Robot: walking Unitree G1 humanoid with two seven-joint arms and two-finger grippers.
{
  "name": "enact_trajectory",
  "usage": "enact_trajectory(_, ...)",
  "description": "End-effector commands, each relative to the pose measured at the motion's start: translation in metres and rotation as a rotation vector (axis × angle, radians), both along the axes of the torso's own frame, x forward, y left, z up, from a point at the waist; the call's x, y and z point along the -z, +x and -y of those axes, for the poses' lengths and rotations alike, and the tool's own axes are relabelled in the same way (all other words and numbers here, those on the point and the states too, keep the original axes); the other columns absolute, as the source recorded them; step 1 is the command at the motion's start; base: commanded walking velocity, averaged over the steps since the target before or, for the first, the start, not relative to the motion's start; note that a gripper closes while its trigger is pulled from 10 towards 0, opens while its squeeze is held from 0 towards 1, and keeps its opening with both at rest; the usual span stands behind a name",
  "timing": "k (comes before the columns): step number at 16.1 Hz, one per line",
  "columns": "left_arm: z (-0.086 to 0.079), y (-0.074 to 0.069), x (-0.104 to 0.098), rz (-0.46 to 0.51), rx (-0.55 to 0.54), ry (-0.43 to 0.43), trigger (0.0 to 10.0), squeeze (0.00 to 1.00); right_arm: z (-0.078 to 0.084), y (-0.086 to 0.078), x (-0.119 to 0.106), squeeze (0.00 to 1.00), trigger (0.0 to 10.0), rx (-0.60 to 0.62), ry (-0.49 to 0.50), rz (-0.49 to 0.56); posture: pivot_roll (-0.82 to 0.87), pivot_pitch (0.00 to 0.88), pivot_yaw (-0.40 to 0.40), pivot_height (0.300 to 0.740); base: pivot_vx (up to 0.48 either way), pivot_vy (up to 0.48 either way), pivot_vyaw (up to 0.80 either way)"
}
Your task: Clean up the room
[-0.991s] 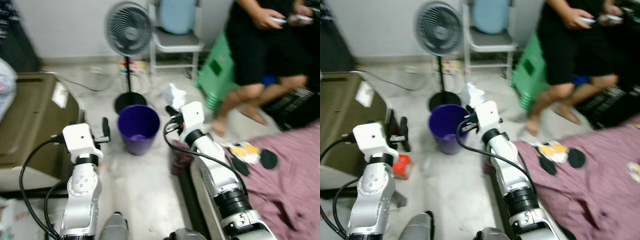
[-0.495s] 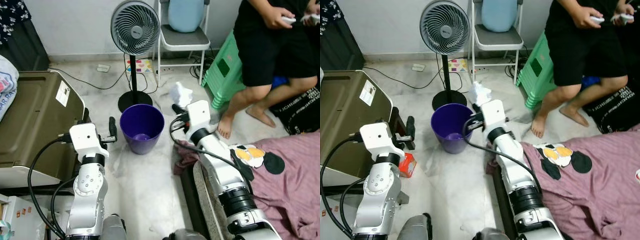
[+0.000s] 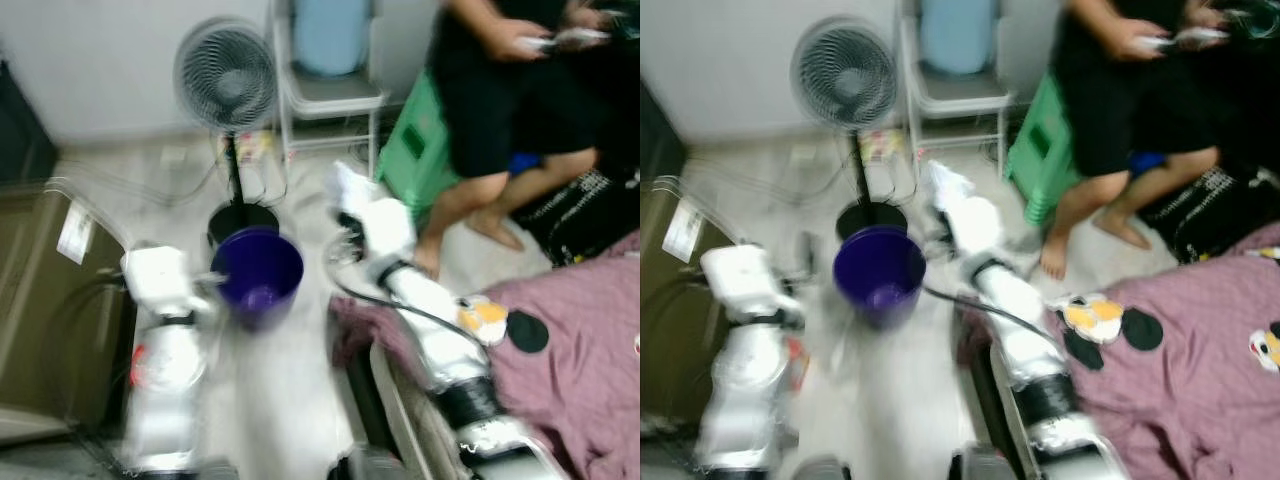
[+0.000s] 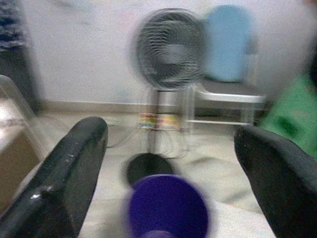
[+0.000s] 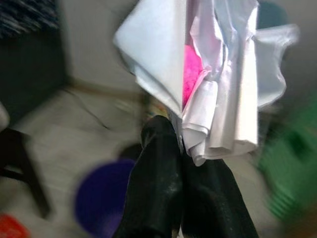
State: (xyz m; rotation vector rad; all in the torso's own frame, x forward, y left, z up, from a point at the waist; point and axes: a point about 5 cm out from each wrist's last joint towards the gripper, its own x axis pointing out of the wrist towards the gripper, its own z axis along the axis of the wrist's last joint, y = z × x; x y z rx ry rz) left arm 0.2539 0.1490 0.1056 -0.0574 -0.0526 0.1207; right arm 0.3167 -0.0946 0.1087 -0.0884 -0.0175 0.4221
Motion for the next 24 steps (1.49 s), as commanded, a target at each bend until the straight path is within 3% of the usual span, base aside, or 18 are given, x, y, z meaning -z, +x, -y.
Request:
enact_trajectory(1,-0.0098,-0.0017,0.0004,-0.003,-0.032,0.008,10.0,0.0,-0.013,0.0007,-0.0065,0.0,10.0,-0.035,0.018,0.022,0.01,0.077,-0.093,0.74,0.311,0.0,0.0)
enact_trajectory(8,-0.0103,-0.0012,0.0011,-0.01,-0.047,0.022,10.0,0.0,-0.0133,0.0005,-0.0058,0.0,10.0,-0.036,0.017,0.024,0.01,0.072,-0.092,0.74,0.042,0.0,0.08)
enact_trajectory(24,-0.0086,0.0001,-0.0005,-0.002,-0.041,0.021,10.0,0.0,-0.0123,0.0024,-0.0087,0.0,10.0,-0.025,0.033,0.033,0.01,0.079,-0.095,0.74,0.0,0.0,0.75)
